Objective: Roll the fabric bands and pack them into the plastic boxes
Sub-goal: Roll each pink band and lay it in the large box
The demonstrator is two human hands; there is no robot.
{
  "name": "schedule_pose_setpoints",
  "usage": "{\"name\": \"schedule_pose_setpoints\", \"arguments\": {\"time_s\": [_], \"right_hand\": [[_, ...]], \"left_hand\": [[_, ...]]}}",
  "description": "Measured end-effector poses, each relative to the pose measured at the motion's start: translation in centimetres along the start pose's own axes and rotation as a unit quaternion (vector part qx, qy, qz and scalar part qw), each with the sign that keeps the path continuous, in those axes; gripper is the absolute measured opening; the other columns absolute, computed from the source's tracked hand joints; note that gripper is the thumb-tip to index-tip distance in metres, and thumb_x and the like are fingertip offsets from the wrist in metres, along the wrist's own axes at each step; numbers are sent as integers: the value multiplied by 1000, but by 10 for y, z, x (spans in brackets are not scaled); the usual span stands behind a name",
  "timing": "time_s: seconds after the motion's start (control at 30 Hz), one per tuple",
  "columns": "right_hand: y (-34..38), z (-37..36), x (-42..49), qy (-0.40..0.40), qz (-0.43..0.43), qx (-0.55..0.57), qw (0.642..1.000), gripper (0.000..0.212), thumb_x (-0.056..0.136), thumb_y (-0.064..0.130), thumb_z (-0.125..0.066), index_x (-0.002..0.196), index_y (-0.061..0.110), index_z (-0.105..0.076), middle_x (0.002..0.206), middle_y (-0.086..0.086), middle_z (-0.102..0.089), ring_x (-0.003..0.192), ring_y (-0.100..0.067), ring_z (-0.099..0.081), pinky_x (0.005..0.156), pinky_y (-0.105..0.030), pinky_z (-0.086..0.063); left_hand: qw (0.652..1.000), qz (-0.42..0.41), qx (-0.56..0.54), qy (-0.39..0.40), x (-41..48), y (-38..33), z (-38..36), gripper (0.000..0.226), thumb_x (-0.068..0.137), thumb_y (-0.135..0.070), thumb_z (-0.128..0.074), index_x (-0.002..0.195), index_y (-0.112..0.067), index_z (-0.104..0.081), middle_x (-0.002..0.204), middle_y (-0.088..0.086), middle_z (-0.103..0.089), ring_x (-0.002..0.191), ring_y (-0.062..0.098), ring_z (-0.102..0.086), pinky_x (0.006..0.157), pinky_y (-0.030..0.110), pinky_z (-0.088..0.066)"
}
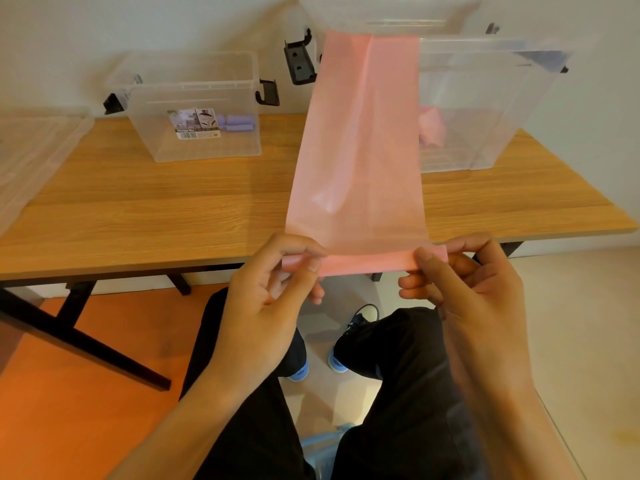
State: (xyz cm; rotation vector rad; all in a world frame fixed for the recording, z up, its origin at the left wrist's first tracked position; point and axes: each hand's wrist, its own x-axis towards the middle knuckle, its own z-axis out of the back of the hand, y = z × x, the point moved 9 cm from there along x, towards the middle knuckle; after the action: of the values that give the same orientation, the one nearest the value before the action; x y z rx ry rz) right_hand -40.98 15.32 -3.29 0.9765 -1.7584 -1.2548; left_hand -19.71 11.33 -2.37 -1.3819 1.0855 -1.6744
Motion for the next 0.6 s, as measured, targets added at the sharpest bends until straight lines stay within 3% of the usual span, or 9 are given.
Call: {"name": "schedule_pose_setpoints", "arguments": {"time_s": [0.13,0.37,0.53,0.6], "right_hand": [[0,0,-2,18,18,-21,999,14,96,3,-62,105,14,-61,79,-10,-69,58,-25,-65,59,-30,-57],[-2,6,-6,12,16,-45,999,11,91,11,-65,97,12,-74,86,-7,-75,70,-23,-73,69,-27,-59],[1,8,-12,35,8,-83,996,30,76,9,-77,106,10,-74,95,-6,-79,87,-25,-77,80,-28,-61],[4,8,-12,36,20,-95,995,24,79,10,-75,103,12,-74,93,-5,-79,86,-24,-77,80,-30,-62]], "left_hand": [[1000,-1,23,8,2,-1,0,16,96,-5,-57,103,-8,-71,80,-1,-68,72,14,-67,78,12,-47],[999,6,-5,35,6,-1,2,19,85,-7,-70,103,-6,-73,95,2,-71,83,18,-69,80,20,-55],[999,-10,35,41,11,-3,4,14,89,-10,-66,101,-6,-73,85,-4,-70,78,15,-69,76,16,-52],[998,-13,43,45,13,-3,2,10,91,-11,-64,95,-6,-72,83,-4,-67,77,15,-67,74,16,-51]]}}
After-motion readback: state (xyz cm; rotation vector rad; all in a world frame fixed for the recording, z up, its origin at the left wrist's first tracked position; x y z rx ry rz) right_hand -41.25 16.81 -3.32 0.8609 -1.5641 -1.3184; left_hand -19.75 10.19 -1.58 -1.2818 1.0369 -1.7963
